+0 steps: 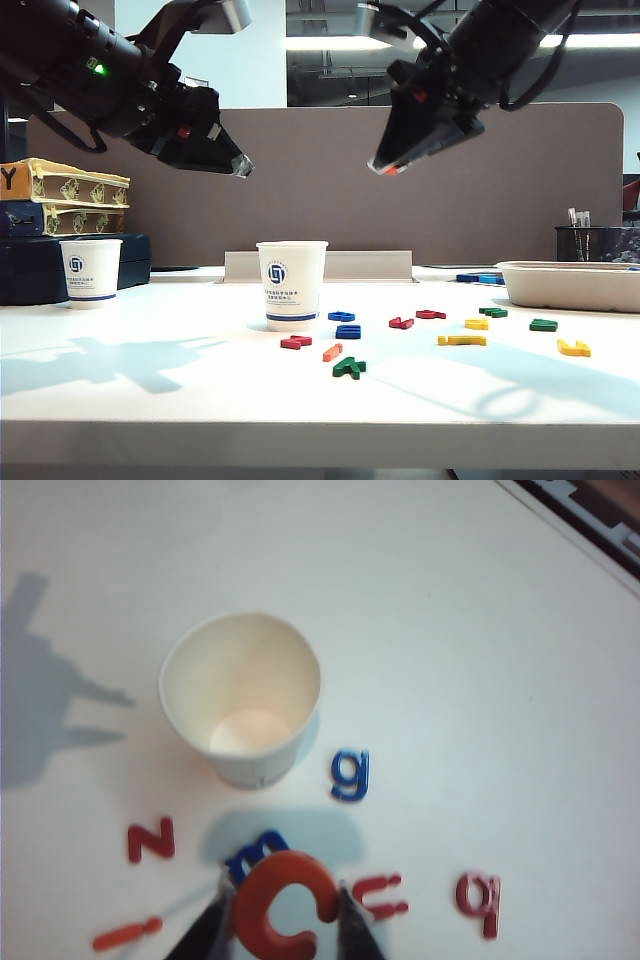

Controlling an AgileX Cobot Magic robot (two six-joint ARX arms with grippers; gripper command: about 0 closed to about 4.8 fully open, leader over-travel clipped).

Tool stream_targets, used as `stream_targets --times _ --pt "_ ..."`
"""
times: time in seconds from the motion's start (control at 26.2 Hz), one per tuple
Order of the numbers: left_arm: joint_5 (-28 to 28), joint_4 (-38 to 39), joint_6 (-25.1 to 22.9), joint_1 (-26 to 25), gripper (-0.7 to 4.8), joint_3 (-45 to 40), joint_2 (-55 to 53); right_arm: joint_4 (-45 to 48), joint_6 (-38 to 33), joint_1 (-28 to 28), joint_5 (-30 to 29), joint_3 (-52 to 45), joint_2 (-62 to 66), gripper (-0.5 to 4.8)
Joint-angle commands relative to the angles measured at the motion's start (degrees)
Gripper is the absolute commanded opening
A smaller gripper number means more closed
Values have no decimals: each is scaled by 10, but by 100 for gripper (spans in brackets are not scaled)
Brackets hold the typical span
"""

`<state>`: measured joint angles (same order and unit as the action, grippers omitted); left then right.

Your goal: Pick up the letter "c" and put it in the paper cup.

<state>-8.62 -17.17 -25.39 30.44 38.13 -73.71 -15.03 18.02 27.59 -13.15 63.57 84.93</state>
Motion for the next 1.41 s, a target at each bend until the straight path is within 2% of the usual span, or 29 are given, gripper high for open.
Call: stream_targets --times 0.04,0.65,1.03,1.1,1.41 --pt "-4 -18 9 0 93 3 2 14 -8 0 -10 10 0 107" --pt "11 -35 34 -2 93 3 2 70 -46 8 -26 17 37 107" --pt "-2 -52 98 -65 93 3 2 76 -59 23 -38 70 81 107" --pt "-17 -51 97 -72 93 3 2 76 -60 29 -38 81 95 107" --pt "-17 -42 97 -72 93 3 2 93 -64 43 -48 88 137 107"
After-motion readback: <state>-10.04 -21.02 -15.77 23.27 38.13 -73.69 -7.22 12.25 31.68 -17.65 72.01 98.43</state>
